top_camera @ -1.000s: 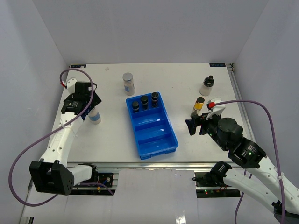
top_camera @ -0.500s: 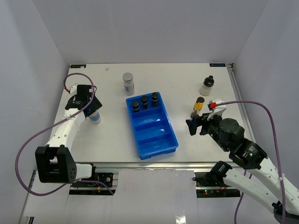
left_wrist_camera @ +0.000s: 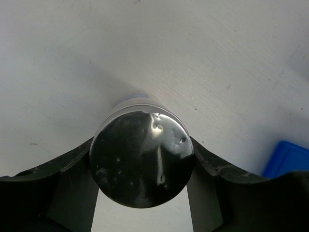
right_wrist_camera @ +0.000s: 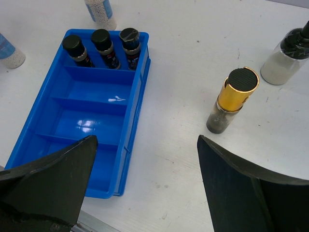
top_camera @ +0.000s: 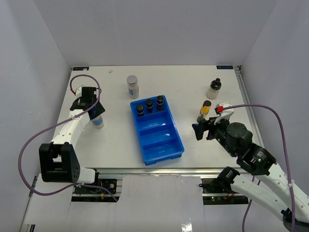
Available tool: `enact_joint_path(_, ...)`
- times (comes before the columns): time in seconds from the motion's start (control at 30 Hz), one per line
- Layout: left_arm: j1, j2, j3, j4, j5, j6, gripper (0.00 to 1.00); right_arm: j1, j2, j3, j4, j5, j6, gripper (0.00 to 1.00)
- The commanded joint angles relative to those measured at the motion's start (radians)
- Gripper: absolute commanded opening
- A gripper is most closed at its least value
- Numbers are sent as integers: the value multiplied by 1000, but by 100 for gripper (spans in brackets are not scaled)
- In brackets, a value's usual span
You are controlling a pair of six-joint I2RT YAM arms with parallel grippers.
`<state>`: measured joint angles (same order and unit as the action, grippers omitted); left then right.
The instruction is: Organize the condiment bottles
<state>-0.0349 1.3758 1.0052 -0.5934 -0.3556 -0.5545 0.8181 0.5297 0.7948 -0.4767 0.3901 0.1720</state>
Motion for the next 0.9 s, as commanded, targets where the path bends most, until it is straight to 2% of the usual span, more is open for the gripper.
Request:
enact_joint_path(0.0,2,-25,35,-24,22,44,0,-5,-5,45,9,4,-12,90)
enact_joint_path(0.1,-15,-60,76,-69,33,76,0,-5,-4,49,7,-2,-11,90)
enact_joint_path(0.17,-61,-85,157,-128,34,101,0,-5,2,56,9,-10,-7,90)
enact_joint_path(0.27,-179,-99,277,-198,3,118,0,-4,9,60,10,-18,-3,90)
enact_joint_path(0.3,-252,-95,309,-212,3,121,0,-5,12,60,10,-19,0,90)
enact_joint_path(0.5,-494,-11,460,-275,-17,115,0,-4,1,51,10,-9,7,90)
enact_joint_path(0.6,-627,36,504,-252,-31,139,0,-4,-6,53,1,-3,9,90)
enact_joint_path(0.7,-708,63,539,-208,0,151,0,-4,-14,55,-10,13,9,90)
enact_joint_path(0.87,-789,142,637,-191,15,169,0,-4,-27,55,-14,26,6,90)
